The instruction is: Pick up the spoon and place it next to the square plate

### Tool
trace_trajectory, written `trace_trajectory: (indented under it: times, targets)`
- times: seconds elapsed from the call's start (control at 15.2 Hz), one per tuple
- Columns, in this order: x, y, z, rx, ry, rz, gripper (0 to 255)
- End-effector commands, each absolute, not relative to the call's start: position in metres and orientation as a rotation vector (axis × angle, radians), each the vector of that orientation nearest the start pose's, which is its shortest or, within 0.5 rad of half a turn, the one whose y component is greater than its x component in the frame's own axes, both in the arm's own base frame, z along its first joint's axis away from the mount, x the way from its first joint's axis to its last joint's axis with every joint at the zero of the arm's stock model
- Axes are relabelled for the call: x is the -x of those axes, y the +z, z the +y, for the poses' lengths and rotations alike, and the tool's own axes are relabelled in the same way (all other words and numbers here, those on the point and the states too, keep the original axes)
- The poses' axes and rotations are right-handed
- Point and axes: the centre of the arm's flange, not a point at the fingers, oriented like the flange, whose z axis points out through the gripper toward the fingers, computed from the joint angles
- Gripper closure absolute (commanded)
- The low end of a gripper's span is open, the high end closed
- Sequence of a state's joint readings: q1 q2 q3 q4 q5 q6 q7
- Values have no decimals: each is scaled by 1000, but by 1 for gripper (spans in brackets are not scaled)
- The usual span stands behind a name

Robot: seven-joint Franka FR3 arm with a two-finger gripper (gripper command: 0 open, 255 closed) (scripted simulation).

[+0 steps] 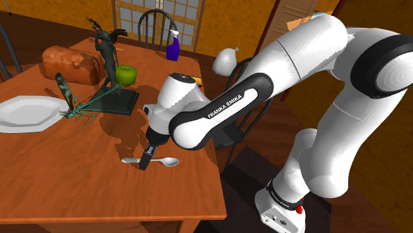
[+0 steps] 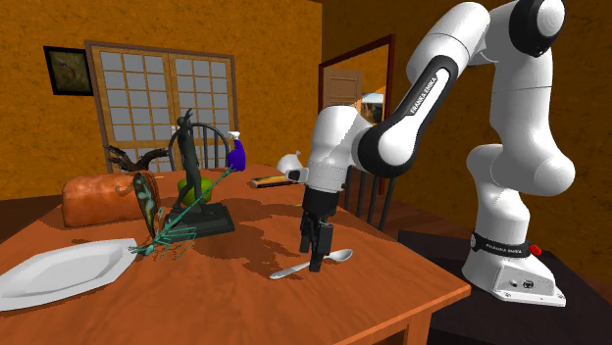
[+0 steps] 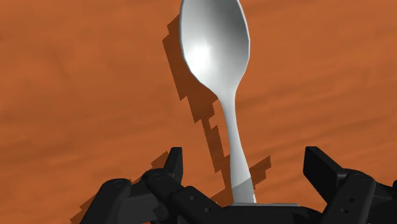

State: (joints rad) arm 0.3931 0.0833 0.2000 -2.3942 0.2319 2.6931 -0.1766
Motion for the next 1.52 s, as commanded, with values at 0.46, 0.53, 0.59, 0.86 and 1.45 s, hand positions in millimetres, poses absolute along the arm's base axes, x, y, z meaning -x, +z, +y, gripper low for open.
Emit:
trace_trajectory:
  times: [0.46, 0.53, 0.59, 0.86, 1.45]
  targets:
    - [-434, 304, 284, 2831, -268, -828, 255]
    - [-434, 304, 284, 2831, -268, -828, 255]
    - [-434, 304, 284, 2831, -268, -828, 255]
    - [-434, 309, 283, 2831, -269, -828, 255]
    - [-434, 357, 284, 2831, -269, -828, 255]
